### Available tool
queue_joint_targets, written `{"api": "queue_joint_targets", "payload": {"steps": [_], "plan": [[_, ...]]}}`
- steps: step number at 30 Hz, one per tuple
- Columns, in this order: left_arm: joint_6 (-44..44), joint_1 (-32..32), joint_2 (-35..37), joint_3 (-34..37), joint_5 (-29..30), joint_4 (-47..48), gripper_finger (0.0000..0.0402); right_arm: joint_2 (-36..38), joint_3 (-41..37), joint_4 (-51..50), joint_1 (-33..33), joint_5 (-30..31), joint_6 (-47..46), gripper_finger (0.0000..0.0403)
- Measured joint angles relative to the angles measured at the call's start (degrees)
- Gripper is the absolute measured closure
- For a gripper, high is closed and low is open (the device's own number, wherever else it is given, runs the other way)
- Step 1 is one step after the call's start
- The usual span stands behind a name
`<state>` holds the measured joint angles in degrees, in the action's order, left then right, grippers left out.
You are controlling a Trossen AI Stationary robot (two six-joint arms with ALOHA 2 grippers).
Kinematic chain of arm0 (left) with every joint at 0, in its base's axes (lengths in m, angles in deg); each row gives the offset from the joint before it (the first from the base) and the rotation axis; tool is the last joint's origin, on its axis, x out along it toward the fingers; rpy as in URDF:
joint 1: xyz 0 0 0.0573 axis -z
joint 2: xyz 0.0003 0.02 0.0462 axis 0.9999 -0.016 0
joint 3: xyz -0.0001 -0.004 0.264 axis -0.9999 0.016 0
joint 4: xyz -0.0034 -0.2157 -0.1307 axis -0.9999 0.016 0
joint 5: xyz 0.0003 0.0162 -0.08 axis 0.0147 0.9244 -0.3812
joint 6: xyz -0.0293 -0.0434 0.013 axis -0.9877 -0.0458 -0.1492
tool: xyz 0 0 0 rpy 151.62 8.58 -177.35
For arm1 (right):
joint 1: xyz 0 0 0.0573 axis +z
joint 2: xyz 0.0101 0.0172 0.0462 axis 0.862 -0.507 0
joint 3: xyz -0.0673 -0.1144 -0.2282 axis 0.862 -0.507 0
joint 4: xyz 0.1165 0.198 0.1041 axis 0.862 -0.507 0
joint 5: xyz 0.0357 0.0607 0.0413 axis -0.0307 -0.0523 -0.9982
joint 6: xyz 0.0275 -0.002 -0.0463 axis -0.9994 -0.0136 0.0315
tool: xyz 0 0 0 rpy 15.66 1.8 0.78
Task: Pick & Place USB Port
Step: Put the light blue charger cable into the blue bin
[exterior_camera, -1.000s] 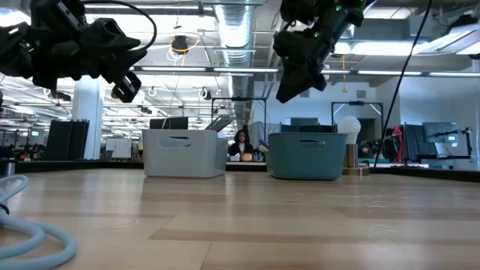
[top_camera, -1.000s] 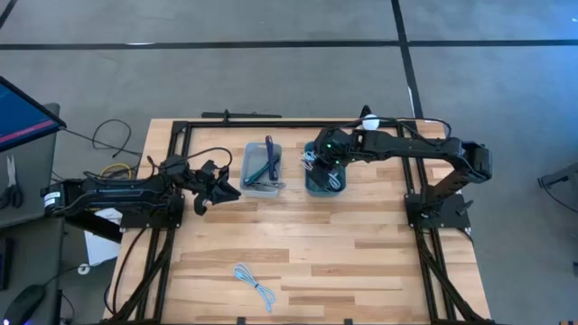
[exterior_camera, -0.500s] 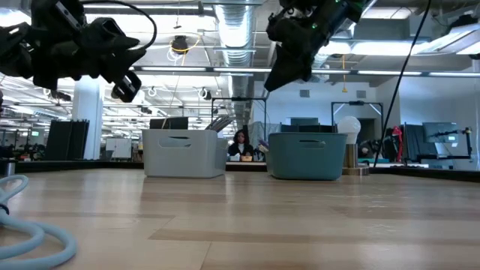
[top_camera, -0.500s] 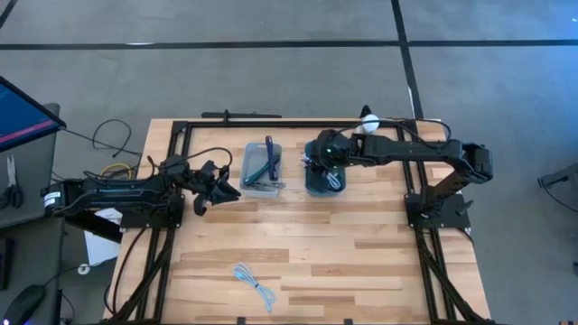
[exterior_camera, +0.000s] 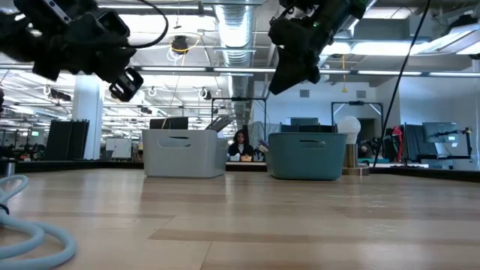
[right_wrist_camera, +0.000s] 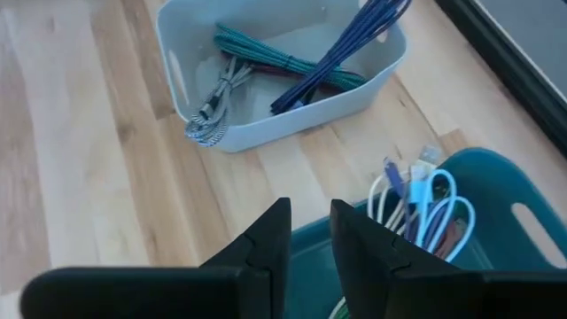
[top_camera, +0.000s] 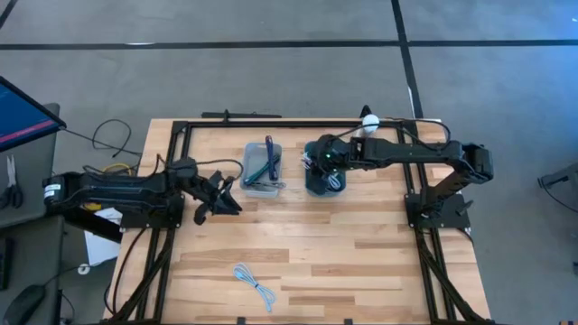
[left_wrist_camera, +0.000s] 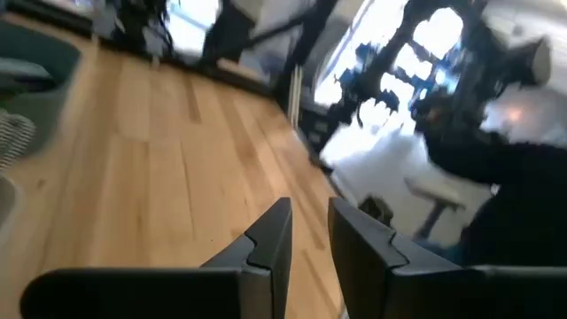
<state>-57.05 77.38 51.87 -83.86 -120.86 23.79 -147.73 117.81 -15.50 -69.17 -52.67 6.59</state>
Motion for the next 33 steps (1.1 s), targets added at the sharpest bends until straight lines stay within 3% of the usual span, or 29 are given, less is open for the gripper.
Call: {"api": "queue_joint_targets", "payload": {"steps": [6,10,17,24,33], "plan": [[10.7,10.2,-0.3,-11.3,13.4,21.4,0.0325,0.0,0.0,0.0,1.2,0.0,-2.1,0.0327],[13.6,15.6,-2.0,-18.5,20.9,28.7,0.0325,0.0,0.0,0.0,1.4,0.0,-2.1,0.0327],[17.3,27.6,-13.5,-27.1,38.1,41.3,0.0325,0.0,0.0,-0.3,0.8,0.4,-2.0,0.0327],[22.5,35.8,-25.7,-35.5,38.7,41.8,0.0325,0.0,0.0,-3.5,-0.3,3.2,-2.0,0.0327],[20.8,41.7,-33.3,-41.4,42.8,50.4,0.0325,-0.5,0.0,-7.9,-0.2,3.5,-3.0,0.0327]]}}
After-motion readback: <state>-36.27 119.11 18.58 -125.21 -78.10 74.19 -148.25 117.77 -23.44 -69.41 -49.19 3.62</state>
